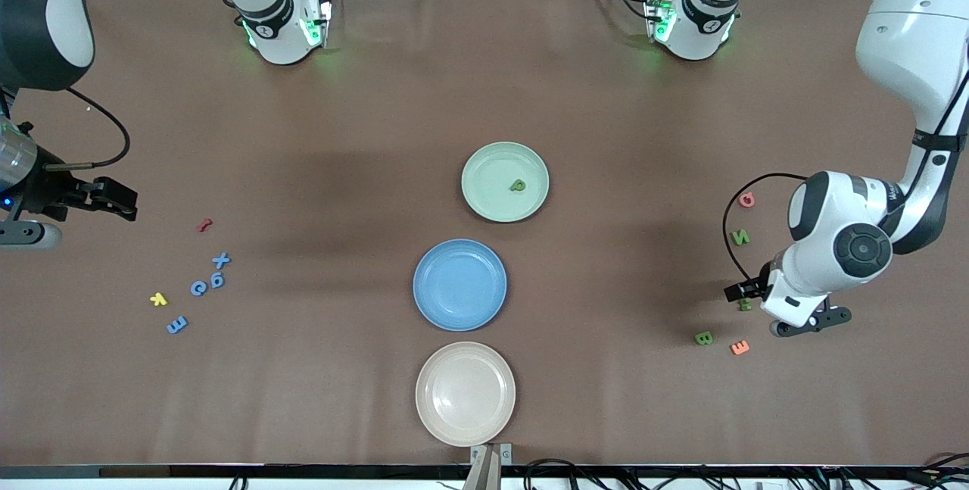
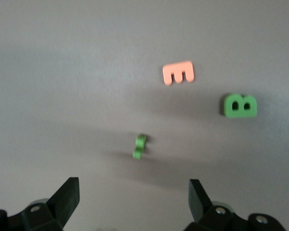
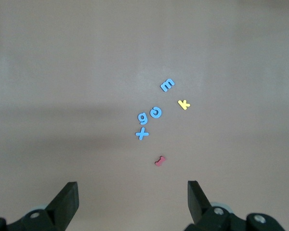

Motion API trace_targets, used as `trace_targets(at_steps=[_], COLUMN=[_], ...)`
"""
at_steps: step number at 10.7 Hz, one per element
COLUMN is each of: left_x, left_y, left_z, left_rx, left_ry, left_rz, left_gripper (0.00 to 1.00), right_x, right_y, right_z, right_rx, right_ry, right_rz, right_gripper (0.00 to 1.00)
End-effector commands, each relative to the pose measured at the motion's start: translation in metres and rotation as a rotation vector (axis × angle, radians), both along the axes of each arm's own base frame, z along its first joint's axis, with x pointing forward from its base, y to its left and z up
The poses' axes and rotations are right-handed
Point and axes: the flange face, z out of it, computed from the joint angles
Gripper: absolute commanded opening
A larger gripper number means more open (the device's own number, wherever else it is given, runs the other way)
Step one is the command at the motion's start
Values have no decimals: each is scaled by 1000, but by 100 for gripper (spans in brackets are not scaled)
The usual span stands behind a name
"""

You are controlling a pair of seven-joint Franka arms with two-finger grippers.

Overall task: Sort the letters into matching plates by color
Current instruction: 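Move the left gripper back to the green letters and grasp one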

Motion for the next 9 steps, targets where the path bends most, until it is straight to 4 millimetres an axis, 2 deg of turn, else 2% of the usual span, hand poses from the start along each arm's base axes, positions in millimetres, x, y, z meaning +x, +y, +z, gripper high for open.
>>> trace_targets(at_steps=[1, 3, 6, 9], left_x=[21, 26, 26, 28], left_y=[7, -2, -4, 2], left_z=[-3, 0, -23, -39], left_rx=[0, -7, -26, -44], left_ry=[-20, -38, -30, -48], left_rz=[-35, -56, -122, -125], left_gripper=[100, 100, 100, 100], right_x=[-2, -2, -2, -2], right_y=[0, 0, -1, 0], right_z=[2, 2, 2, 2], right_rx=[11, 11, 11, 11], right_ry=[-11, -11, -13, -11], right_rz=[-11, -11, -12, -11], right_gripper=[100, 100, 100, 100])
